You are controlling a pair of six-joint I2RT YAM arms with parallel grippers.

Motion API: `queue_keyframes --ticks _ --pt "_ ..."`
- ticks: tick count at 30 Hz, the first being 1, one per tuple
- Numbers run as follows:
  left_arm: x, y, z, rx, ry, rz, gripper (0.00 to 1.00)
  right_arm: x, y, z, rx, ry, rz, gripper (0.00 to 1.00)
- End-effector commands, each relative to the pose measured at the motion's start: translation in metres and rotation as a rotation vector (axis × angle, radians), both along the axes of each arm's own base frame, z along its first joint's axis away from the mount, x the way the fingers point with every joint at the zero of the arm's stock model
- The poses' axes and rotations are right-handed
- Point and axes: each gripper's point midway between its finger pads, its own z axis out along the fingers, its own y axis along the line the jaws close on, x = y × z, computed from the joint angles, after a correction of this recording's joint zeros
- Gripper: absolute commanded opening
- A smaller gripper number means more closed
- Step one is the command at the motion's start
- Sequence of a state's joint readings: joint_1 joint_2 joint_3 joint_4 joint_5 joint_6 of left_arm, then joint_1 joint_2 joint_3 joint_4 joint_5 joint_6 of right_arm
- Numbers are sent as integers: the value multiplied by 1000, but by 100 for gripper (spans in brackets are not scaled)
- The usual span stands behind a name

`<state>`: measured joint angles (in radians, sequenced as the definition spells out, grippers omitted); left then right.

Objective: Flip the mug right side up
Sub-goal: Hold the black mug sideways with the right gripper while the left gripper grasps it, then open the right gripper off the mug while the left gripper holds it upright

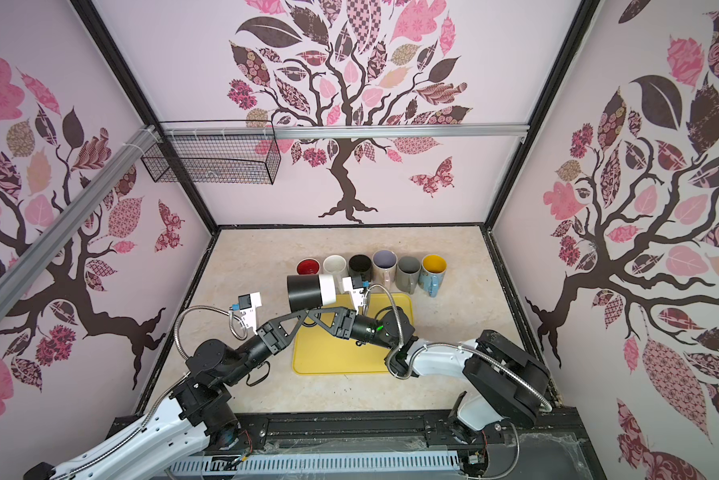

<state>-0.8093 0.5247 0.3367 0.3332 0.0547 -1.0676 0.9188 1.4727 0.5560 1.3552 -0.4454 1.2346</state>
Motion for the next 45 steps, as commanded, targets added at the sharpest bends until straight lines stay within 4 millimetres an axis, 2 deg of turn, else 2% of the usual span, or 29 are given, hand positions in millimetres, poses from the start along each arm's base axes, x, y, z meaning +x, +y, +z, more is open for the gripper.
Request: queue_keyframes --ticks 1,4,11,20,25,26,28,30,38,45 --pt "18 24 10 -38 -33 160 31 -29 -2 30 99 -123 102 0" --pt "20 23 8 -28 -26 164 26 -31 0 29 94 -130 111 0" --pt "24 18 5 -5 -20 159 28 -46 15 21 27 -167 147 0" --pt "24 16 11 13 -38 157 0 -46 19 13 4 -161 155 0" --pt "26 17 10 64 -43 170 0 -45 19 7 -9 -155 149 0" --pt "26 18 9 83 -44 177 0 -45 19 5 -17 -157 145 5" --pt "28 19 6 110 -47 188 0 -42 21 0 -48 -153 137 23" --pt "28 20 5 126 -55 194 0 -41 24 -6 -84 -155 133 32" --pt "32 23 -5 173 -49 224 0 -36 25 -12 -118 -154 113 39" --pt "40 36 -18 346 -32 306 0 -41 16 -15 -147 -149 134 41"
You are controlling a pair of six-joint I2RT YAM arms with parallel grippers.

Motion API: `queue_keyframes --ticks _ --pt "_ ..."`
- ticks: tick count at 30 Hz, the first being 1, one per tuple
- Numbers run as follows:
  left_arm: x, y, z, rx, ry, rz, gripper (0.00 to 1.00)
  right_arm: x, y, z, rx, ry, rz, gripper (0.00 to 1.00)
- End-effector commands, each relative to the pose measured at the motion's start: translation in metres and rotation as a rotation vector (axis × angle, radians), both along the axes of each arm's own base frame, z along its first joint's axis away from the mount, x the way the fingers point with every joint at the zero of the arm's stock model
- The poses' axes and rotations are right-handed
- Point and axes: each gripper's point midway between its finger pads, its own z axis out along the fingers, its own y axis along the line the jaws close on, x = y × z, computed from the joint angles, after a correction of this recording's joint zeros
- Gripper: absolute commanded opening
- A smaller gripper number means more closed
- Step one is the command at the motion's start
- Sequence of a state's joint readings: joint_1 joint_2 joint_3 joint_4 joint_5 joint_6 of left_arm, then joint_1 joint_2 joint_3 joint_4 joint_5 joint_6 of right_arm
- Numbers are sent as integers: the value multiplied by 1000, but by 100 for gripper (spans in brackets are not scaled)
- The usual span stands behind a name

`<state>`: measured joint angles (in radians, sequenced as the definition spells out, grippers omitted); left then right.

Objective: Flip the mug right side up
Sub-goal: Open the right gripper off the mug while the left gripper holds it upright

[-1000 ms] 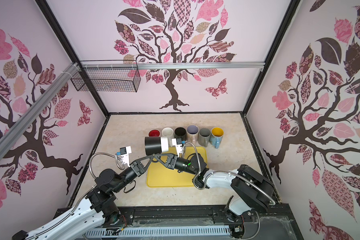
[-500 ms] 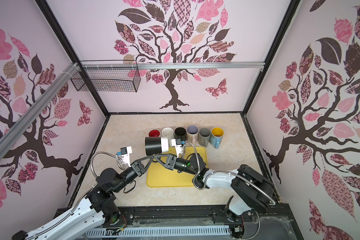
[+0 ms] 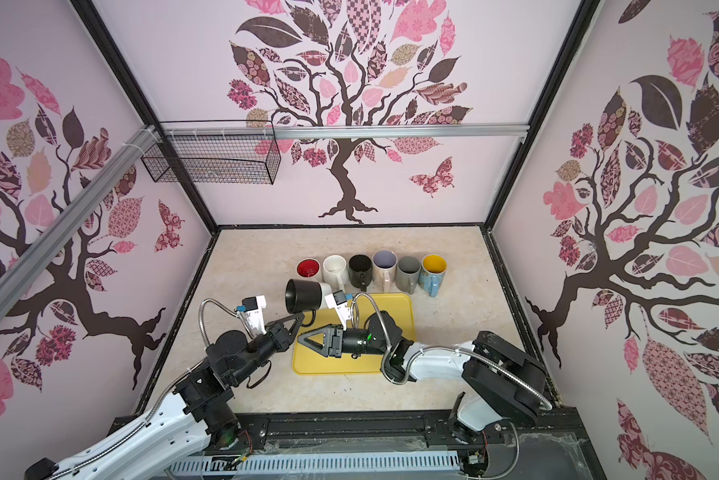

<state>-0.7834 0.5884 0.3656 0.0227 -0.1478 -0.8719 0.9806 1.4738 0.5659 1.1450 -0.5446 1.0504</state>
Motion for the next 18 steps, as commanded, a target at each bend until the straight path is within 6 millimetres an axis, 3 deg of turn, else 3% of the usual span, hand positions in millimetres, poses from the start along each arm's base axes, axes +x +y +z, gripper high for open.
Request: queue_keyframes --ticks 1,9,18 --pt "7 12 61 -11 -151 66 0 -8 -10 28 43 -65 21 41" --pt "18 24 50 154 -132 141 0 10 -43 13 -128 -88 -138 41" --pt "35 20 40 322 -103 165 0 28 -75 1 -218 -107 -271 40"
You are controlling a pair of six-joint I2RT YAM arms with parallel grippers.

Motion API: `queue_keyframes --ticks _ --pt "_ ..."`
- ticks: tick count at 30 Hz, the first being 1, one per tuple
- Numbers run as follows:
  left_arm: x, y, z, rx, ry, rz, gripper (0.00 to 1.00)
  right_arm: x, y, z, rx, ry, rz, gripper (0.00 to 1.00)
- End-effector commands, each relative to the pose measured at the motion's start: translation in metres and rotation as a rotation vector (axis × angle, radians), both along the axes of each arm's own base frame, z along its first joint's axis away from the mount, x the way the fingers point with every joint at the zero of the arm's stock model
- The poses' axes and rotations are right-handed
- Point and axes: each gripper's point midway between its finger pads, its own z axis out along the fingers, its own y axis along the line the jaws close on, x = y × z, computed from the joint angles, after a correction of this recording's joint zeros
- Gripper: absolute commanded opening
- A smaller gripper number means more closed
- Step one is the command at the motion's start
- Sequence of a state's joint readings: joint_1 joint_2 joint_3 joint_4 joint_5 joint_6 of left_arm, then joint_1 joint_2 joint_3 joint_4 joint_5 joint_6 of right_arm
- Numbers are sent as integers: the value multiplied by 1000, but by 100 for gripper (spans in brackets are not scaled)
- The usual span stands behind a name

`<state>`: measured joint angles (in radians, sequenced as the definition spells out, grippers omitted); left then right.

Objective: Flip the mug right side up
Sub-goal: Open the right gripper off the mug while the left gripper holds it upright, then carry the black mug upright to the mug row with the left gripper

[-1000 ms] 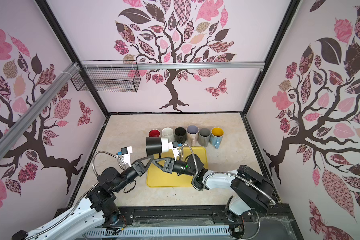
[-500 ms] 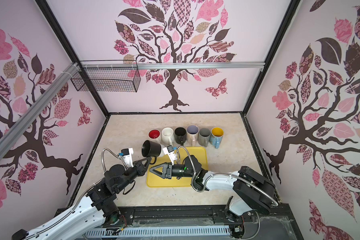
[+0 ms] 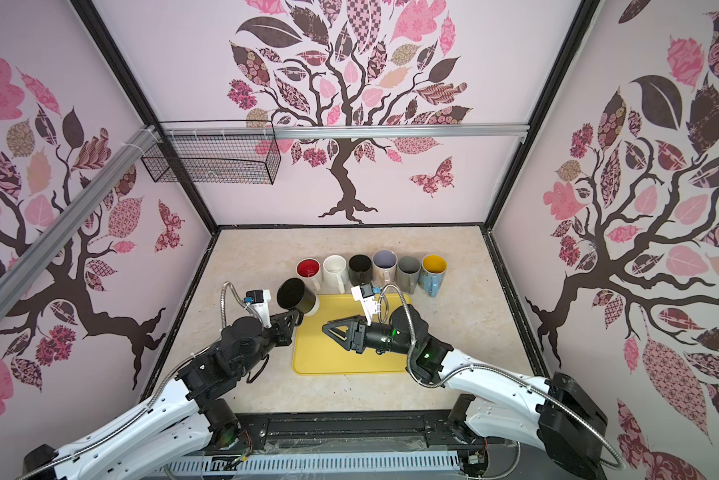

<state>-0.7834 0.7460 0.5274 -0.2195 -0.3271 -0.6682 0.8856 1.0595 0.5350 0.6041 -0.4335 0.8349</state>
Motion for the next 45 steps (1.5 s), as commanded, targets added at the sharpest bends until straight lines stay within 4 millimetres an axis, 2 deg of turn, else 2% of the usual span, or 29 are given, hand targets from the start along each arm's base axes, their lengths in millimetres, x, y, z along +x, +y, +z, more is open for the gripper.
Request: queue_keyframes --ticks 1,10,15,23,30,45 --pt "15 -1 59 -32 -140 35 0 12 -14 -19 -62 19 -67 40" --pt "33 4 53 112 -102 106 0 16 -19 -25 -87 -1 -79 40" --pt "50 11 52 170 -83 147 0 20 -26 -29 -112 -11 -100 40" --pt "86 48 40 155 -44 257 0 28 -40 -38 -130 -5 -134 40" --pt "112 68 31 179 -33 318 0 30 -45 -40 -158 -27 -153 40" --pt "153 68 11 186 -15 327 0 33 -52 -36 -191 -64 -178 41"
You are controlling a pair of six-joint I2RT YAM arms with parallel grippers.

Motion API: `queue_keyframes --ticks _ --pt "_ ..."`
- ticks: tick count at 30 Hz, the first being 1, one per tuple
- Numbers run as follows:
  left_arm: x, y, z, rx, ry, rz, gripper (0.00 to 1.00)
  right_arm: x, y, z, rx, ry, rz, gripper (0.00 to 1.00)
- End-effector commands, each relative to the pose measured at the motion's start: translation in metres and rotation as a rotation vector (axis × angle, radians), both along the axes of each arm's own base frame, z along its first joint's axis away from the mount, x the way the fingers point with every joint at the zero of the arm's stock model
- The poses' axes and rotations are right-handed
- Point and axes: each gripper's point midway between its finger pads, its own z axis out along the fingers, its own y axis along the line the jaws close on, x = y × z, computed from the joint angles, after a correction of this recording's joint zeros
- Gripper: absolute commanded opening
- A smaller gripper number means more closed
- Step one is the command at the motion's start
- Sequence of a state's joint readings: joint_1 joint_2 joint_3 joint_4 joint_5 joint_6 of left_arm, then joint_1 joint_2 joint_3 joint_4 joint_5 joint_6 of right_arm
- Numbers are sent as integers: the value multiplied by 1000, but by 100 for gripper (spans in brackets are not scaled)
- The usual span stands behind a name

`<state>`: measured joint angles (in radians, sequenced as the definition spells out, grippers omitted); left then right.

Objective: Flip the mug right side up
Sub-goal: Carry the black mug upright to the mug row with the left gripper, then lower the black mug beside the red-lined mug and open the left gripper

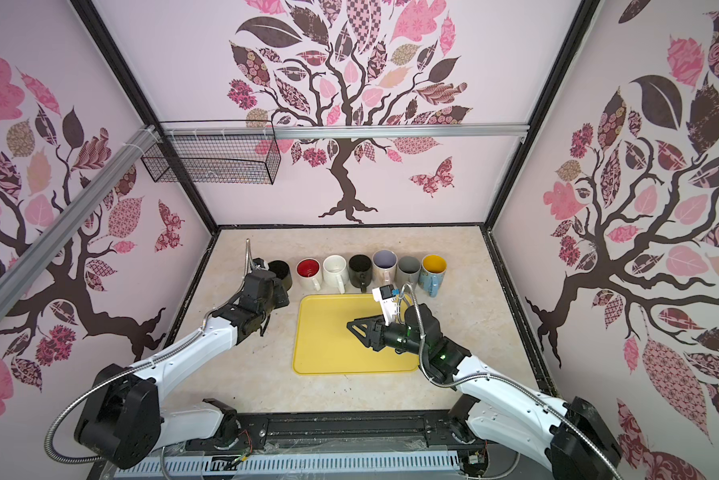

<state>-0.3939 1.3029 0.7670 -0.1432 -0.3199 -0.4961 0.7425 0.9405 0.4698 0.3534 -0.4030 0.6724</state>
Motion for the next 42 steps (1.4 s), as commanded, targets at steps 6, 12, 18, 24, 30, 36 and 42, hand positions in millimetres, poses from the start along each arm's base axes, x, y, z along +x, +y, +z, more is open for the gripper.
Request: queue_keyframes --ticks 6,12,18,24,30,36,42 --pt "41 -1 57 -74 -197 29 0 5 -3 12 3 -39 -18 41" --pt "49 1 48 -70 -181 32 0 6 -2 11 2 -31 -25 41" --pt "56 1 38 -66 -172 33 0 7 -3 10 5 -27 -32 41" --pt "62 -4 27 -76 -158 16 0 9 -3 6 -3 -17 -36 41" --pt "66 -6 20 -72 -142 14 0 7 -4 7 10 -13 -38 41" --pt "69 -8 10 -71 -123 10 0 8 -5 3 1 -11 -47 41" --pt "68 -6 6 -65 -115 22 8 9 -5 5 -7 -19 -46 41"
